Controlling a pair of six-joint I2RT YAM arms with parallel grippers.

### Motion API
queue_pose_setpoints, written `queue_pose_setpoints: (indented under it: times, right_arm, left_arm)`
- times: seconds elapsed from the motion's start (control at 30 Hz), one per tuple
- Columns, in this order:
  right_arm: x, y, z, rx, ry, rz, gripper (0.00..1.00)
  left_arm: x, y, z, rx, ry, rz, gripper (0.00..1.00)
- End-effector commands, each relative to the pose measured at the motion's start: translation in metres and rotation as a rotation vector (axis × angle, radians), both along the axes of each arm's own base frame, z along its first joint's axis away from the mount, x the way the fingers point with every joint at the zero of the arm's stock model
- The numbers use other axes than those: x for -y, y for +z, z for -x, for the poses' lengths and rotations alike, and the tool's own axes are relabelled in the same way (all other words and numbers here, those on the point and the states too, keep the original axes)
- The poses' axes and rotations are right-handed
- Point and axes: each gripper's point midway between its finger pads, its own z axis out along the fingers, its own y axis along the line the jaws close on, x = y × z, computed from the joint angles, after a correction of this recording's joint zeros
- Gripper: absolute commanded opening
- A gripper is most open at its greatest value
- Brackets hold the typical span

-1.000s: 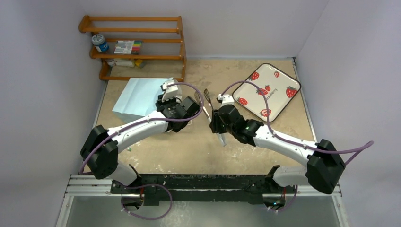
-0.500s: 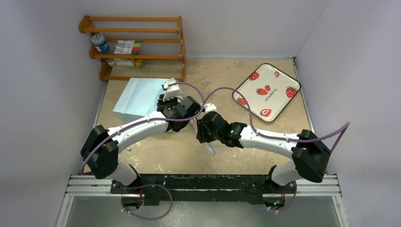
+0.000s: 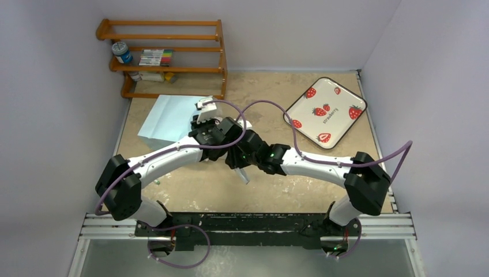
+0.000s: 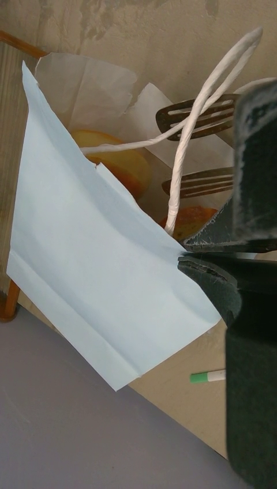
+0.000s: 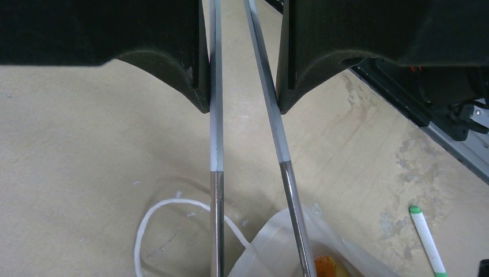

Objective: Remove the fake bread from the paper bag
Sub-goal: Take out the fake bread from the paper bag.

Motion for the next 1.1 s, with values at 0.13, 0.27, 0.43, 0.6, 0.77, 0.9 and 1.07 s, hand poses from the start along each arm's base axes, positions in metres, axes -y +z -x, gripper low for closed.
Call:
queue_pose_setpoints:
  times: [0.13,0.27,0.43,0.6,0.77,0.9,1.07]
  right_arm:
    - [-0.031,0.028,-0.018,0.040,-0.001,-0.088,0.39]
    - [-0.034,0.024,-0.023,0.032,-0.008,-0.090,0.39]
    - [-0.035,0.020,-0.031,0.029,-0.022,-0.085,0.39]
    - [-0.035,0.015,-0.043,0.021,-0.038,-0.082,0.40]
    - [-0.036,0.008,-0.049,0.002,-0.048,-0.080,0.42]
    - [-0.035,0.002,-0.052,-0.010,-0.063,-0.085,0.43]
    - [-0.034,-0.007,-0.054,-0.022,-0.078,-0.085,0.44]
  left_arm:
    - [0.010,0.017,0.002,0.084,-0.012,0.073,0.02]
    - [0.013,0.018,0.003,0.085,-0.021,0.081,0.02]
    - [0.014,0.019,0.004,0.089,-0.025,0.092,0.02]
    - [0.016,0.019,0.004,0.090,-0.032,0.102,0.01]
    - [0.017,0.021,0.004,0.095,-0.033,0.110,0.01]
    - [0.017,0.024,0.004,0.102,-0.029,0.120,0.01]
    - [0.020,0.027,0.004,0.116,-0.030,0.161,0.01]
